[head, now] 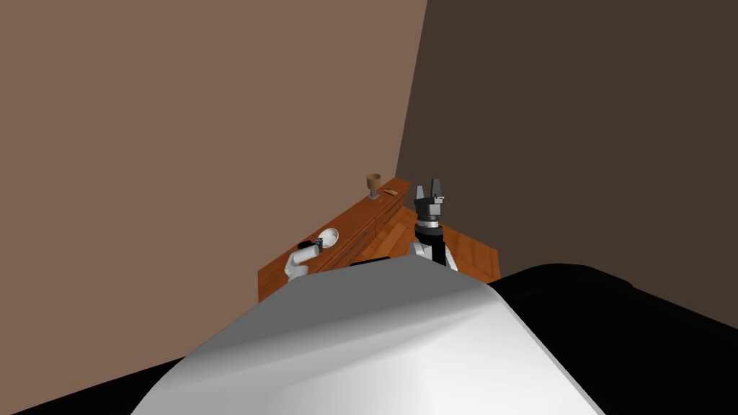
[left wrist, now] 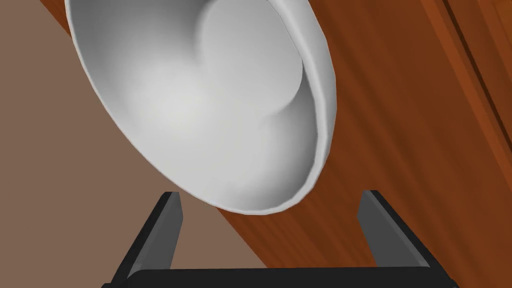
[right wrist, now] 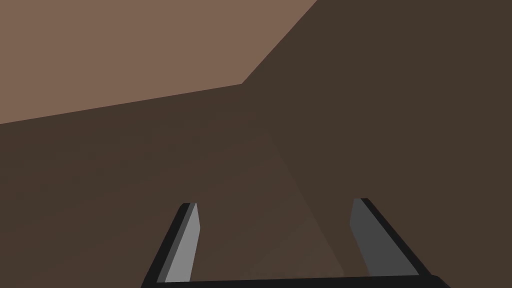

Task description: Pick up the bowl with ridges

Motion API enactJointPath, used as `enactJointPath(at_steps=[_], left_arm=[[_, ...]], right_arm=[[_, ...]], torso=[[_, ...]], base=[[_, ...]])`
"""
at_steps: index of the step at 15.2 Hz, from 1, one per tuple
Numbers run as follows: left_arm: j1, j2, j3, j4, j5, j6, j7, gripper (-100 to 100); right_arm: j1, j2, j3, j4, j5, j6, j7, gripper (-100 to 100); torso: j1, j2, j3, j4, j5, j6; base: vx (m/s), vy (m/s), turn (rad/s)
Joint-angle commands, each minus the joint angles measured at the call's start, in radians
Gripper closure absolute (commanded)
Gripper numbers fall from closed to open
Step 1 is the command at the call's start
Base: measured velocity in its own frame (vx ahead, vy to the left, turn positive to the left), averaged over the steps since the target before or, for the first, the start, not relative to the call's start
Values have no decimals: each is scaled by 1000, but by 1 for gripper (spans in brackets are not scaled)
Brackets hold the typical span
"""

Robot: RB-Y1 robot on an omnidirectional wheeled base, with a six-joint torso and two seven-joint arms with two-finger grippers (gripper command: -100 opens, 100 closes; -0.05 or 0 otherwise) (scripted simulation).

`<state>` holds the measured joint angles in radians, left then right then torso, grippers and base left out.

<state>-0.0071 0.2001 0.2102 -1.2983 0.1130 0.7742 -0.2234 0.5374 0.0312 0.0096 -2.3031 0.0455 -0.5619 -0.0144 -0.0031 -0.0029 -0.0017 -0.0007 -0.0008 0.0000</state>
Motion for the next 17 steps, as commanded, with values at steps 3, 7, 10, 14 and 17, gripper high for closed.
enactJointPath(at_steps=[3, 7, 10, 14, 17], left_arm=[[-19, -8, 8, 40, 10, 64, -5, -100], [-41, -18, 15, 81, 16, 113, -8, -100], [-46, -18, 9, 124, 9, 60, 3, -100], [-57, -18, 3, 183, 6, 10, 15, -100], [-57, -17, 4, 184, 8, 11, 14, 100]], right_arm=[[0, 0, 0, 0, 0, 0, 0, 0], [0, 0, 0, 0, 0, 0, 0, 0], [0, 0, 0, 0, 0, 0, 0, 0], [0, 0, 0, 0, 0, 0, 0, 0], [0, 0, 0, 0, 0, 0, 0, 0]], torso=[[0, 0, 0, 0, 0, 0], [1, 1, 0, 0, 0, 0], [2, 2, 1, 0, 0, 0], [5, 1, 1, 0, 1, 0], [5, 2, 1, 0, 1, 0]], base=[[29, -34, -5], [24, -25, -4], [14, 2, -24], [20, 31, -34], [10, 15, -11]])
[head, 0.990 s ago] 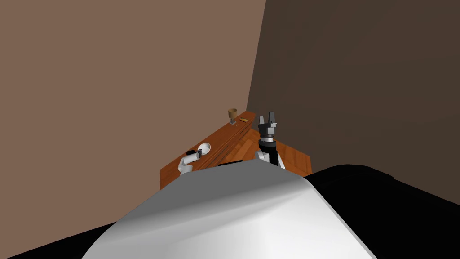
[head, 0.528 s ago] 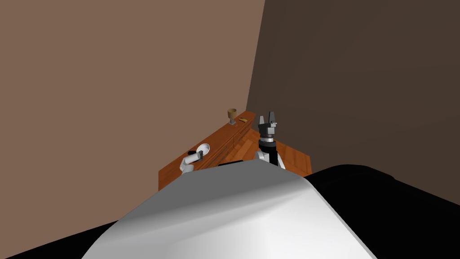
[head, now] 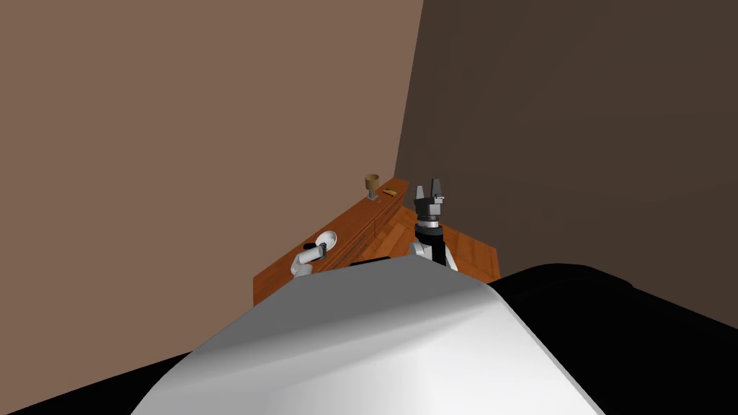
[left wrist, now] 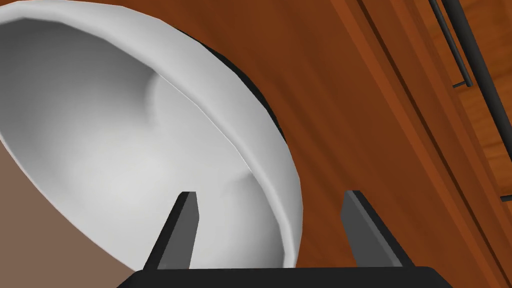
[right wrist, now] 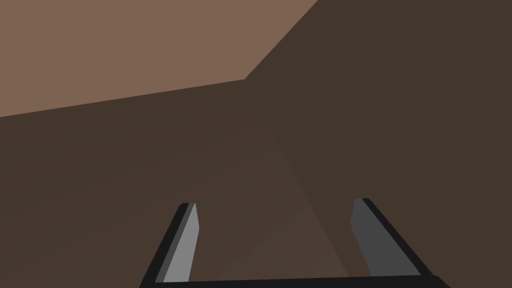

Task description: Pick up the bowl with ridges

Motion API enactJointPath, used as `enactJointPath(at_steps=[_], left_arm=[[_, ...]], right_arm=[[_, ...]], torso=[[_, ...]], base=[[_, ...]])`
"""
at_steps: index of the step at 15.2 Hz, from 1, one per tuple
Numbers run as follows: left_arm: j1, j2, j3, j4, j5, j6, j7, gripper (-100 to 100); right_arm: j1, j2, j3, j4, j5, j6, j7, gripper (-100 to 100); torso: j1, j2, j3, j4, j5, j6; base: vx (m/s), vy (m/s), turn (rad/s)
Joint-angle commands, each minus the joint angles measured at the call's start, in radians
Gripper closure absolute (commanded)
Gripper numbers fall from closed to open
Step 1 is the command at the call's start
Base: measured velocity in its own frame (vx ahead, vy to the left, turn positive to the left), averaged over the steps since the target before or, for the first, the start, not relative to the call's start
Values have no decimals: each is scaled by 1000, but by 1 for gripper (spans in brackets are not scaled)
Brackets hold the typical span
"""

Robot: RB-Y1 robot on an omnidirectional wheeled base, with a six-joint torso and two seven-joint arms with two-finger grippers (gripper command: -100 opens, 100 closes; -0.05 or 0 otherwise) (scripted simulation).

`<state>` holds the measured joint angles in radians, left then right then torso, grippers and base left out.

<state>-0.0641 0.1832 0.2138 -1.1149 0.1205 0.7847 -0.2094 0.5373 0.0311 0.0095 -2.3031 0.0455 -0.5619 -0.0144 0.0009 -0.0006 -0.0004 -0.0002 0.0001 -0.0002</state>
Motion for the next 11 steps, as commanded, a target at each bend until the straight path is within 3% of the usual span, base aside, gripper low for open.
enactJointPath(at_steps=[1, 4, 5, 10, 11], left_arm=[[0, 0, 0, 0, 0, 0, 0, 100], [0, 0, 0, 0, 0, 1, 0, 100], [7, -1, 3, -36, 1, 30, -6, 100], [20, -2, 9, -107, 4, 90, -20, 100], [16, -2, 8, -87, 3, 73, -16, 100]], right_arm=[[0, 0, 0, 0, 0, 0, 0, 0], [0, 0, 0, 0, 0, 0, 0, 0], [0, 0, 0, 0, 0, 0, 0, 0], [0, 0, 0, 0, 0, 0, 0, 0], [0, 0, 0, 0, 0, 0, 0, 0]], torso=[[0, 0, 0, 0, 0, 0], [-1, 0, 0, 0, 0, 0], [-1, 1, 1, 1, 0, 0], [-4, 4, 3, 2, -1, 0], [-4, 4, 3, 2, -2, 0]], base=[[0, 0, 0], [0, 0, 0], [-13, -12, 38], [-22, -30, 37], [-15, -17, 13]])
